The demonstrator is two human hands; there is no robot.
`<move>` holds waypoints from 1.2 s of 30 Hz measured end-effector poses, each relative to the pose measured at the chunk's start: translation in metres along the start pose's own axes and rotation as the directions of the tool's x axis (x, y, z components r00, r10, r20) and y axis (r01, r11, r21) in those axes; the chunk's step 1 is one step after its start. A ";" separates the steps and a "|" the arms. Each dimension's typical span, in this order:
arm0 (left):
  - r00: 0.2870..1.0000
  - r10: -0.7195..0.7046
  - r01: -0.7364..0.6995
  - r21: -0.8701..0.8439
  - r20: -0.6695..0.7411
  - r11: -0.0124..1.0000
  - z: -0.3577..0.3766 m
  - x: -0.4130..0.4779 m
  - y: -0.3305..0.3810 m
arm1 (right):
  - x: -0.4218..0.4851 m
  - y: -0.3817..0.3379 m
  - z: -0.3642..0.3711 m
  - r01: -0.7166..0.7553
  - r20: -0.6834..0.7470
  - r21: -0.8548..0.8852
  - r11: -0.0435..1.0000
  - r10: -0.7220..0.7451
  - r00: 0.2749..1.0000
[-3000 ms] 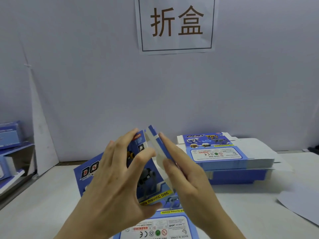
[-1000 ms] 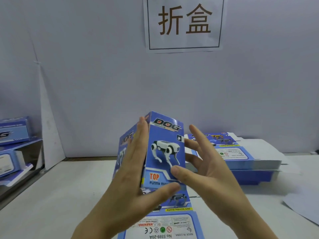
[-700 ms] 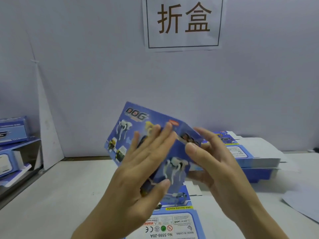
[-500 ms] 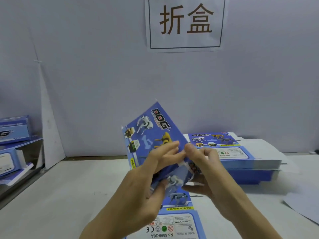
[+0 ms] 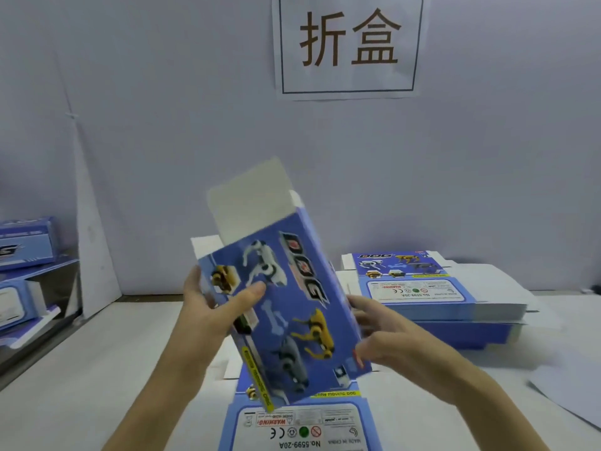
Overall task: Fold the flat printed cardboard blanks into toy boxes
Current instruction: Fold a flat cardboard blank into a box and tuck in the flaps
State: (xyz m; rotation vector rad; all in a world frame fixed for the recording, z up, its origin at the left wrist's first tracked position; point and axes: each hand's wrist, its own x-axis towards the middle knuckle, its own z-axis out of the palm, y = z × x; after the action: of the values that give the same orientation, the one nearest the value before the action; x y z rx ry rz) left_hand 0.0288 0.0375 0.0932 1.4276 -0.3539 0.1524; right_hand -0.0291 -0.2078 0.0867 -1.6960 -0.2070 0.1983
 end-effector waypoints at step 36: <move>0.963 -0.031 -0.074 0.369 0.269 0.926 -0.014 0.015 -0.059 | 0.024 0.035 -0.009 0.389 -0.255 -0.777 0.495 -0.813 0.524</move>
State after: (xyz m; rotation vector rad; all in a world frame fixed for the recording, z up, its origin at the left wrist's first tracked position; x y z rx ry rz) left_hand 0.0634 0.0409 0.0416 1.8336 -0.5895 0.0424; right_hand -0.0027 -0.2150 0.0534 -2.1272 -0.4605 -1.1446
